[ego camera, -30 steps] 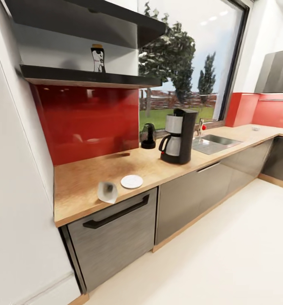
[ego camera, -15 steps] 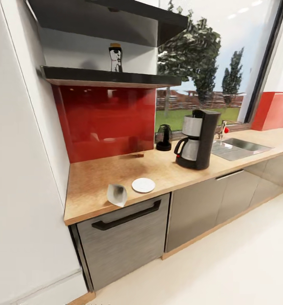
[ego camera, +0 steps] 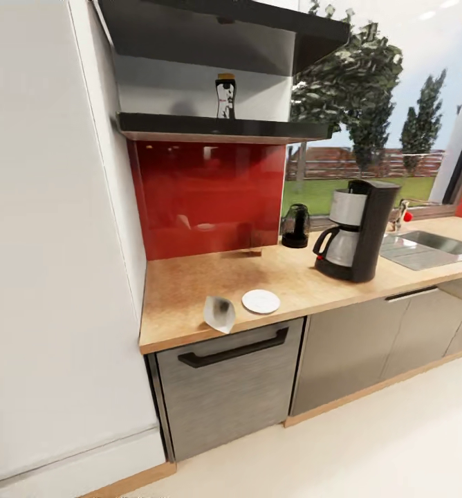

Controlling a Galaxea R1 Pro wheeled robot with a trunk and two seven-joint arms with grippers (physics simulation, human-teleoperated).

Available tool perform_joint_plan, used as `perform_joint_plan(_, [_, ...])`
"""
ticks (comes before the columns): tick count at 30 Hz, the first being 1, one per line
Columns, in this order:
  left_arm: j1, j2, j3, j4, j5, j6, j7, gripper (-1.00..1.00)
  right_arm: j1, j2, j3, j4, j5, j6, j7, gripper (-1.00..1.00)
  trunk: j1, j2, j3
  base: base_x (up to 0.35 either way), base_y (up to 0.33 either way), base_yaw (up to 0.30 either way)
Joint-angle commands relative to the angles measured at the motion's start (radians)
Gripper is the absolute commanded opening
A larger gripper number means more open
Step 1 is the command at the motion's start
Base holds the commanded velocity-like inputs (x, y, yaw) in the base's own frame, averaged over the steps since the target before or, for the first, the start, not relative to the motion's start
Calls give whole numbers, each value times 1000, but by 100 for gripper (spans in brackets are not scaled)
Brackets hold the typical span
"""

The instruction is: Set up a coffee station on the kitchen countertop: keep the coffee maker on the countertop, move the bottle of coffee from the kitchen shelf to the counter next to the coffee maker, place a paper coffee filter on top of the coffee maker, put the saucer next to the coffee maker with the coffee cup on the saucer, and place the electric kettle next to the coffee maker.

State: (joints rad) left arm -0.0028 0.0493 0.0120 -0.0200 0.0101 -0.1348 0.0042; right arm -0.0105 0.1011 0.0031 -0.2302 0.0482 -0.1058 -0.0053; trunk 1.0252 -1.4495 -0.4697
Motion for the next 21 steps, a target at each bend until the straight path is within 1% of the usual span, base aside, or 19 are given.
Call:
perform_joint_plan(1, [0,1,6,0,1,-3,0,100,0,-1,0,-27,8,-2,0,100,0,0,-1,-33,0,48])
perform_joint_plan(2, [0,0,16,0,1,-3,0,100,0,-6,-1,-119,11,-2,3,100,0,0,-1,-11,0,16])
perform_joint_plan(3, [0,-1,19,0,1,-3,0,100,0,-6,-1,-184,12,-3,3,100,0,0,-1,-4,0,6])
perform_joint_plan(6, [0,-3,21,0,1,-3,0,100,0,-1,0,-301,12,-5,2,100,0,0,-1,-2,0,2])
perform_joint_plan(10, [0,-5,22,-8,1,-3,0,100,0,6,1,-509,10,-3,0,100,0,0,-1,0,0,0])
perform_joint_plan(12, [0,-6,22,-15,1,-3,0,100,0,22,3,-608,9,-2,-1,100,0,0,-1,0,0,0])
perform_joint_plan(15, [0,-10,21,-20,1,-2,-1,100,0,53,6,-749,10,11,-2,100,0,0,-1,0,0,0])
perform_joint_plan(17, [0,-12,21,-21,1,-2,-1,100,0,61,25,-828,11,47,-13,100,0,0,-1,0,0,0])
perform_joint_plan(21, [-1,-11,20,-21,0,-2,-1,100,-1,64,86,-998,11,207,-84,100,0,0,-1,0,0,0])
